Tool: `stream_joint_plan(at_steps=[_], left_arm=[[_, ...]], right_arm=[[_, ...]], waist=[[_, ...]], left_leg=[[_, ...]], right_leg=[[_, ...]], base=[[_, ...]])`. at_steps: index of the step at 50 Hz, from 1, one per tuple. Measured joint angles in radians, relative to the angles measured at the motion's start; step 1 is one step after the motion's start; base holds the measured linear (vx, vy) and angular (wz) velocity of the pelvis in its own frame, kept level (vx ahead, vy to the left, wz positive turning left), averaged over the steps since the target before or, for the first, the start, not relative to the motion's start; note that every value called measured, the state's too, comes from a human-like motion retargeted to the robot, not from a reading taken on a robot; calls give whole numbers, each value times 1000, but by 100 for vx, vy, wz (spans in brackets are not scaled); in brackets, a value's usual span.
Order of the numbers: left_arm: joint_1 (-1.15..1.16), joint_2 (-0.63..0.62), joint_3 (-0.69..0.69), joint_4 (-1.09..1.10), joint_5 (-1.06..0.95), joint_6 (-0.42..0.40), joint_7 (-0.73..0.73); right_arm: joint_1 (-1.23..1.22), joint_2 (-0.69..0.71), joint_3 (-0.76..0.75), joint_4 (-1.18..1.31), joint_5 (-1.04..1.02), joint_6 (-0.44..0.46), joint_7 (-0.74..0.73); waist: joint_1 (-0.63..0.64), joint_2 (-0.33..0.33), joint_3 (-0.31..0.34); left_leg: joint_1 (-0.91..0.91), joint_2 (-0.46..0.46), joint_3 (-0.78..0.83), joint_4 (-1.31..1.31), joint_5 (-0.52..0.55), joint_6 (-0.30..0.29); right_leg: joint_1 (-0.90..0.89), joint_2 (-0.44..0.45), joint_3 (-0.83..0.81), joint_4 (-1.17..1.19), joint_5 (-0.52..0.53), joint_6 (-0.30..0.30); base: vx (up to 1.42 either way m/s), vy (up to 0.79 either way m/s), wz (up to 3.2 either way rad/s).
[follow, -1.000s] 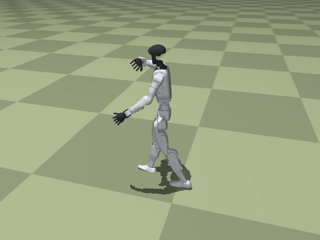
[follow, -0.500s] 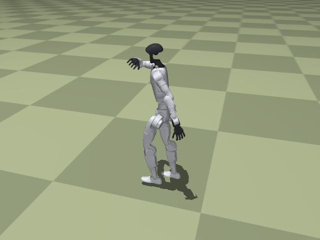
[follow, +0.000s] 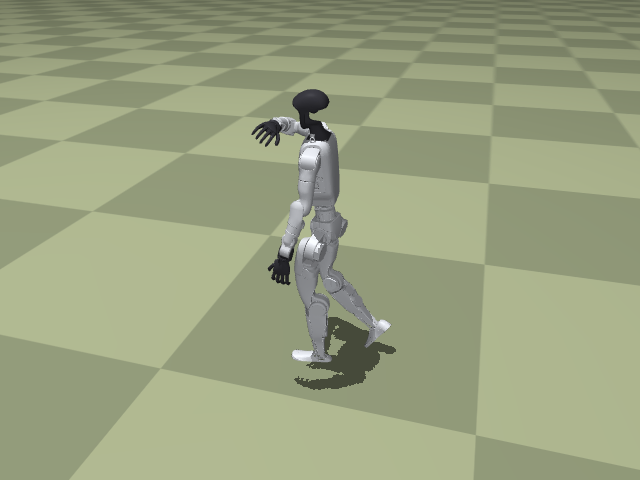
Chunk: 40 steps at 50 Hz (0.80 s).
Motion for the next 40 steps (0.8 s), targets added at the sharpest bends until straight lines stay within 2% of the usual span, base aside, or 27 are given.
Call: stream_joint_plan(at_steps=[5,10,13,16,18,21,25,27,30,33,35,37,40], left_arm=[[-303,4,-10,-98,-148,-2,55],[-536,0,-27,-240,-313,-35,61],[-627,3,-38,-340,-373,-68,55],[-679,14,-44,-439,-389,-109,52],[-681,20,-45,-496,-376,-126,36],[-628,25,-45,-557,-350,-129,1],[-492,26,-58,-562,-307,-130,-10],[-399,16,-67,-521,-302,-119,-1],[-240,-13,-79,-408,-296,-79,23],[-83,-56,-59,-240,-256,-18,55],[8,-85,-24,-118,-212,19,78],[84,-105,16,-10,-163,40,92],[188,-116,49,102,-112,44,95]], right_arm=[[10,-4,1,9,-23,8,-27],[55,-6,-7,35,-24,19,-39],[125,1,-24,74,-2,31,-34],[237,23,-63,134,12,49,-25],[338,42,-106,175,37,58,-12],[517,74,-179,243,101,72,13],[760,130,-269,382,171,103,10],[875,158,-307,473,204,128,-3],[1042,208,-367,630,265,170,-15],[1192,263,-428,797,325,207,-21],[1271,301,-466,915,350,227,-32],[1325,340,-492,1043,362,246,-46],[1372,396,-498,1245,371,281,-56]], waist=[[-90,20,-3],[-191,26,14],[-247,3,37],[-290,-33,86],[-301,-39,113],[-303,-21,119],[-293,-24,105],[-299,-26,98],[-292,-38,88],[-282,-58,71],[-269,-65,63],[-239,-74,68],[-173,-101,89]], left_leg=[[43,-21,-78,39,-44,13],[92,-55,-165,65,-77,23],[130,-105,-216,82,-100,30],[207,-159,-266,90,-132,26],[268,-166,-286,83,-149,16],[324,-146,-305,75,-155,7],[362,-146,-333,106,-134,-8],[360,-165,-359,156,-88,1],[304,-186,-366,326,20,16],[135,-202,-324,637,136,52],[4,-187,-271,837,171,89],[-101,-155,-201,970,142,144],[-211,-120,-99,1040,39,220]], right_leg=[[-154,-82,-111,51,-156,-102],[-202,-82,-128,-252,-243,-97],[-167,-99,-109,-577,-173,-42],[-109,-135,-107,-875,-46,68],[-101,-141,-134,-970,-11,139],[-121,-120,-158,-981,-34,159],[-80,-105,-162,-981,21,159],[-40,-134,-174,-981,-12,154],[25,-158,-176,-980,-89,105],[59,-183,-174,-952,-148,61],[71,-188,-173,-934,-180,39],[84,-189,-161,-919,-208,30],[104,-198,-128,-902,-243,32]], base=[[48,15,75],[46,6,97],[49,-1,98],[55,-6,85],[59,-9,42],[61,-11,19],[65,-18,11],[69,-7,26],[69,-14,14],[65,-18,10],[60,-16,-2],[57,-14,-31],[53,-11,-63]])
